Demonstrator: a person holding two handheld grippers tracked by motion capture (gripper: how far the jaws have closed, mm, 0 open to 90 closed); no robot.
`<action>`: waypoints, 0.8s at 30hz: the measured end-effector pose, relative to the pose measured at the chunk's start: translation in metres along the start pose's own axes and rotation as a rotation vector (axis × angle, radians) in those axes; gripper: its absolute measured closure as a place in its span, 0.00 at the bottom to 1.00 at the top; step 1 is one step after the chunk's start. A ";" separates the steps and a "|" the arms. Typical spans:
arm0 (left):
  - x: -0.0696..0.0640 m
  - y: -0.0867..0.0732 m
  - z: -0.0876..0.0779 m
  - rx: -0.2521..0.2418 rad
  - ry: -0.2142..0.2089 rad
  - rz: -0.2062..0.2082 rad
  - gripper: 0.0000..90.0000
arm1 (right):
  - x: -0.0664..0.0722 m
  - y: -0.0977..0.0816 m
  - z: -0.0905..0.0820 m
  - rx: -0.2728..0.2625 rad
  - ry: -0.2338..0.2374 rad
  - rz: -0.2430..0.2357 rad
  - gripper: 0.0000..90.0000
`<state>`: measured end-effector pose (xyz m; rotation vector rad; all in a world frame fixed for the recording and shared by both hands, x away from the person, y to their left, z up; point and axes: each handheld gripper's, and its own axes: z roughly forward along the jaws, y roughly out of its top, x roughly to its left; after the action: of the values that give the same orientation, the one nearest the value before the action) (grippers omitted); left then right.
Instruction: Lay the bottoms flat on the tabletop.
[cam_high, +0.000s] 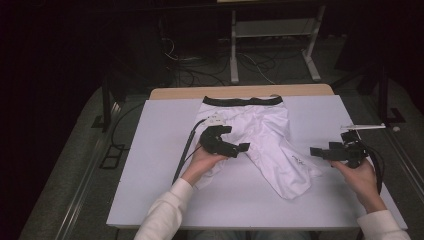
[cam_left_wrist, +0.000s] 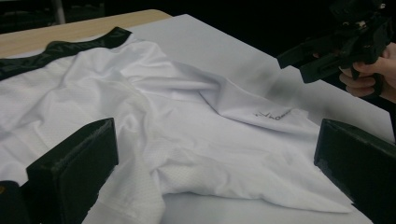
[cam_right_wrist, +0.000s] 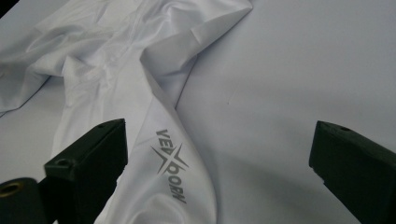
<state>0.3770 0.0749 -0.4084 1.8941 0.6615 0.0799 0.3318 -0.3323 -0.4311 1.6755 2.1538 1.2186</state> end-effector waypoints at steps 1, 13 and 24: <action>-0.002 0.000 0.001 0.003 -0.004 0.004 0.00 | -0.001 -0.002 -0.001 0.002 0.001 0.004 0.06; -0.017 -0.004 0.013 0.035 -0.050 0.032 0.00 | 0.000 -0.022 -0.006 0.054 0.011 0.022 0.10; -0.033 -0.011 0.028 0.086 -0.094 0.071 0.00 | 0.004 -0.034 -0.011 0.094 0.005 0.042 0.18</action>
<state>0.3545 0.0388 -0.4220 1.9909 0.5419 0.0079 0.2995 -0.3358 -0.4451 1.7655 2.2218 1.1497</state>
